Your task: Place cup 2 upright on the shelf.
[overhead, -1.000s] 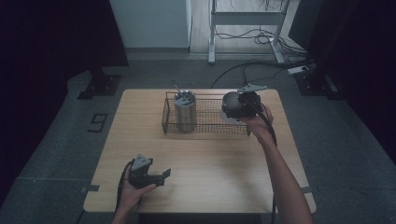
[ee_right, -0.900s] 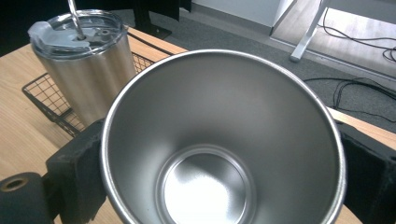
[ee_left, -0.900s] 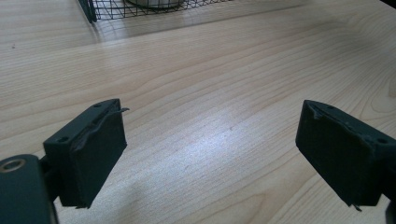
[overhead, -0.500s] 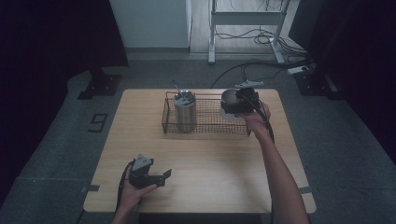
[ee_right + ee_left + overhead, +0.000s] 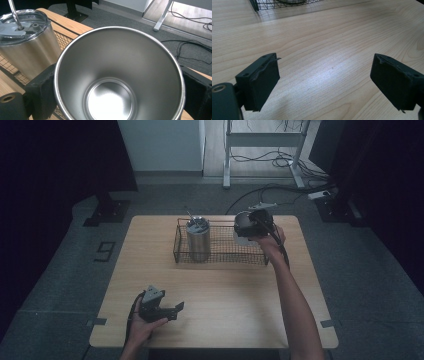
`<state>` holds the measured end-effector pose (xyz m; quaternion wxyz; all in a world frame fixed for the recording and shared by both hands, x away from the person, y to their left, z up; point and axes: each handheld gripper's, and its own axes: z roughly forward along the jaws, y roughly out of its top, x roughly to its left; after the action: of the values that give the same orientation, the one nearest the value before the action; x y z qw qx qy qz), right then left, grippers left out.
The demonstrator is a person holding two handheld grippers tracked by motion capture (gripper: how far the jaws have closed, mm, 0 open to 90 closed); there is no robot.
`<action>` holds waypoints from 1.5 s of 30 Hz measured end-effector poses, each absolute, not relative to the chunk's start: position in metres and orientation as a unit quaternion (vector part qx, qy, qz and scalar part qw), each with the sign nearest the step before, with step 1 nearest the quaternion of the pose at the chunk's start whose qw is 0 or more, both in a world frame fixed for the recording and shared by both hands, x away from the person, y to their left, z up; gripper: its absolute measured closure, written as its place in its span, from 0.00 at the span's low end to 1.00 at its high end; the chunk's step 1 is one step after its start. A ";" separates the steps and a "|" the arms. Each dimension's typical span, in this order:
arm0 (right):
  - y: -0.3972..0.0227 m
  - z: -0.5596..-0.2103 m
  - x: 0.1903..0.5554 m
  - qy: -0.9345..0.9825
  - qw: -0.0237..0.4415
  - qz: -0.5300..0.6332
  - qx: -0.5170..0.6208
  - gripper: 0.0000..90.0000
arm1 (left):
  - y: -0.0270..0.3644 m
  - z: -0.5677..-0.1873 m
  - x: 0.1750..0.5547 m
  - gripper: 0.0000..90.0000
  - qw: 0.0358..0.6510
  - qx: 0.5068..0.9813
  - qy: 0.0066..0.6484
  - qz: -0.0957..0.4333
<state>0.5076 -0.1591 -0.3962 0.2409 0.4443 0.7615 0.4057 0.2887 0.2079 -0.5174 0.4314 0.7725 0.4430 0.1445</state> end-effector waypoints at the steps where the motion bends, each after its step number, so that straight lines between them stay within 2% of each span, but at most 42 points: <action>1: -0.159 -0.398 0.509 0.761 0.240 0.405 0.446 0.07 | 0.208 -0.517 0.289 0.10 0.432 0.773 0.443 0.145; 19: -0.158 -0.423 0.531 0.762 0.226 0.386 0.469 0.07 | 0.208 -0.520 0.289 0.10 0.429 0.774 0.443 0.142; 45: -0.159 -0.458 0.540 0.767 0.217 0.343 0.496 0.07 | 0.208 -0.522 0.290 0.10 0.426 0.776 0.444 0.140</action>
<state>0.5403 -0.1593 -0.4582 0.2173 0.4964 0.7671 0.3434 0.2900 0.2080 -0.5222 0.4261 0.7759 0.4438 0.1395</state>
